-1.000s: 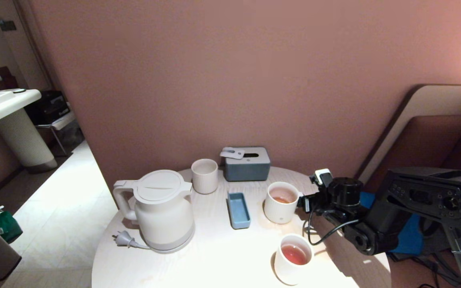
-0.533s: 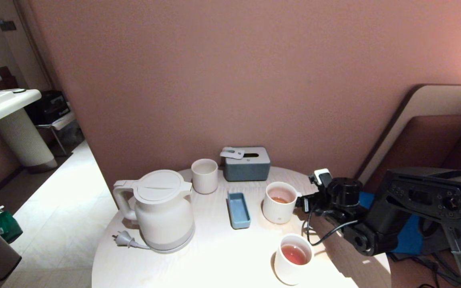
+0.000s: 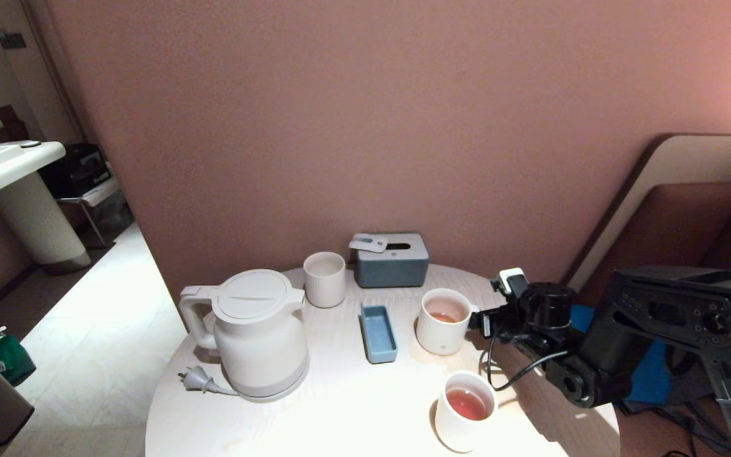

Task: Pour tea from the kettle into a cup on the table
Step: Pick up the cup

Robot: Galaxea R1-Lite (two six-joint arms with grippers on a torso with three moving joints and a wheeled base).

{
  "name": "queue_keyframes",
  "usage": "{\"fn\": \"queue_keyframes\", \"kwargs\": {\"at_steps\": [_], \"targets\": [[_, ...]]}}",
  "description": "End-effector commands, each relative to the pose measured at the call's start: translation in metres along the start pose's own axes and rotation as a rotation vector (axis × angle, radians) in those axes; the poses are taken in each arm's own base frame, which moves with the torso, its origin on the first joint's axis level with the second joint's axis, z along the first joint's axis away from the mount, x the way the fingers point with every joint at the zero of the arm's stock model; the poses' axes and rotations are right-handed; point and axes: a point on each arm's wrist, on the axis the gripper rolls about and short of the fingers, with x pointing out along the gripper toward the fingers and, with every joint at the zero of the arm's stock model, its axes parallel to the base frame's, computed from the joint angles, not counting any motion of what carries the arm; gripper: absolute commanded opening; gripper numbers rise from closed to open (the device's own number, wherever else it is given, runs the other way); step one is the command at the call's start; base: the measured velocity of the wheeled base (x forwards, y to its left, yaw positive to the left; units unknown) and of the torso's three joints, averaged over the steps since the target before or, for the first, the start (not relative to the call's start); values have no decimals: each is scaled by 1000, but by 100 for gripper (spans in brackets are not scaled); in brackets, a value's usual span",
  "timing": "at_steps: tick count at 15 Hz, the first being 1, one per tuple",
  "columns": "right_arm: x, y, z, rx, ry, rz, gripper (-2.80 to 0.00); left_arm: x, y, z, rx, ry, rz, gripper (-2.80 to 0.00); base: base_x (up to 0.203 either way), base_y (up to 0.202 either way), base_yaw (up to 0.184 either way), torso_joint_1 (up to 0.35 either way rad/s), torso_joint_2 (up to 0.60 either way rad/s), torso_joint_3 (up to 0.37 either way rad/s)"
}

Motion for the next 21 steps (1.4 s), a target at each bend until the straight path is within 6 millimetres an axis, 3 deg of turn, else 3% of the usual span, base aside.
{"fn": "queue_keyframes", "kwargs": {"at_steps": [1,6,7,21], "targets": [[-1,0,1,-2,-5,-3,0,0,0,0,0,0,1,-280,0,0,0,0,0,0],[-1,0,1,-6,-12,-18,0,0,0,0,0,-1,1,-280,0,0,0,0,0,0],[-1,0,0,-7,-11,-19,-280,0,0,0,0,0,1,-280,0,0,0,0,0,0],[0,3,3,-9,-35,-13,-280,0,0,0,0,0,1,-280,0,0,0,0,0,0]]}}
